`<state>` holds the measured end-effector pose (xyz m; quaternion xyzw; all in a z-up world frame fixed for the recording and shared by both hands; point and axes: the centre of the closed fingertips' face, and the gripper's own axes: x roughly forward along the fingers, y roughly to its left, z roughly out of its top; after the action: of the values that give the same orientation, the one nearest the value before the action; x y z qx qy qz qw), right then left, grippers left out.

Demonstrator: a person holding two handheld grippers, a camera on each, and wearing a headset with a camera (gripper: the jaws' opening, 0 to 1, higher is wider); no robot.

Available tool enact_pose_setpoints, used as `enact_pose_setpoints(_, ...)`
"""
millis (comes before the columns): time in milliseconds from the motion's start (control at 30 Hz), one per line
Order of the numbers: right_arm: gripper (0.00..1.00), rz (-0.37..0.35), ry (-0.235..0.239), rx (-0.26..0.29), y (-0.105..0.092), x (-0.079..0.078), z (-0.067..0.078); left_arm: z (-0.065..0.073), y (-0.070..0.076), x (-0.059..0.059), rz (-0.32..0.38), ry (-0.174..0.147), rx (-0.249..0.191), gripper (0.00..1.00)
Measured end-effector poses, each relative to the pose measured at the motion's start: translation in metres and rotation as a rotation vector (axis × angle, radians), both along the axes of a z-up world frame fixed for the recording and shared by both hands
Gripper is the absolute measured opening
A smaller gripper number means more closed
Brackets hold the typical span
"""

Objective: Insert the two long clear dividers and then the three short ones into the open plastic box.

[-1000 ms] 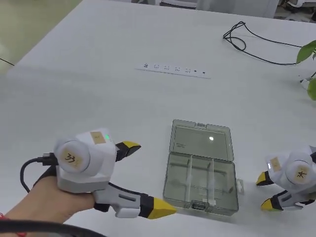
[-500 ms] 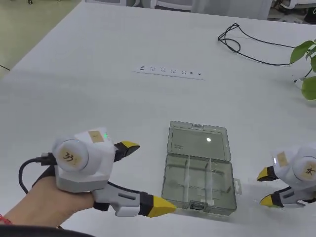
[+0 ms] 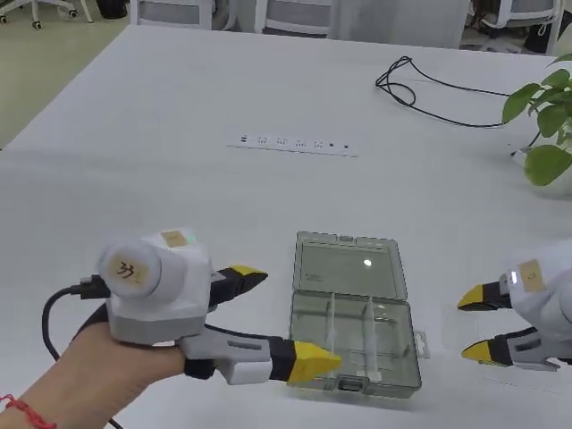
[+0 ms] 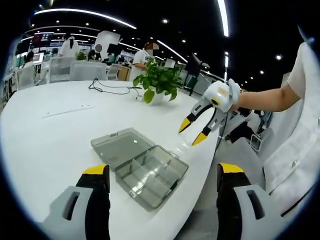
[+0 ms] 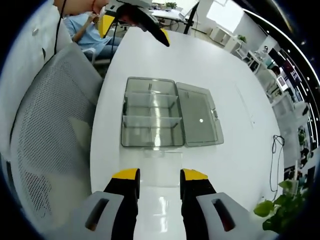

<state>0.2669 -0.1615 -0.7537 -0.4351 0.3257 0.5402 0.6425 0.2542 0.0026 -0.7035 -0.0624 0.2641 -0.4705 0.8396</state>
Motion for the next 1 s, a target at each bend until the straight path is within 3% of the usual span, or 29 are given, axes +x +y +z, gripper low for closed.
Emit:
enact_pose_setpoints(133,0.33,0.008,-0.019,0.015,0.012,-0.005,0.011,0.003,-0.011,-0.002,0.005,0.065,-0.047,0.83)
enact_pose_setpoints(233,0.33,0.015,-0.035,0.023,0.021,-0.008,0.02,0.008,-0.023,-0.005,0.001,0.123,-0.108,0.76)
enact_pose_setpoints(300,0.33,0.015,-0.038,0.032,0.026,-0.01,0.024,0.009,-0.027,-0.006,-0.008,0.135,-0.119,0.72)
enact_pose_setpoints(500,0.33,0.023,-0.052,0.049,0.041,-0.018,0.037,0.015,-0.044,-0.009,-0.01,0.21,-0.198,0.63)
enact_pose_setpoints(533,0.33,0.022,-0.054,0.054,0.044,-0.019,0.039,0.016,-0.047,-0.011,-0.011,0.235,-0.216,0.62)
enact_pose_setpoints(567,0.33,0.024,-0.055,0.057,0.046,-0.021,0.041,0.016,-0.049,-0.011,-0.011,0.236,-0.222,0.6)
enact_pose_setpoints(733,0.33,0.037,-0.068,0.065,0.056,-0.027,0.048,0.016,-0.062,-0.013,-0.01,0.312,-0.28,0.53)
enact_pose_setpoints(1000,0.33,0.04,-0.074,0.079,0.067,-0.033,0.054,0.007,-0.078,-0.017,-0.023,0.37,-0.287,0.41)
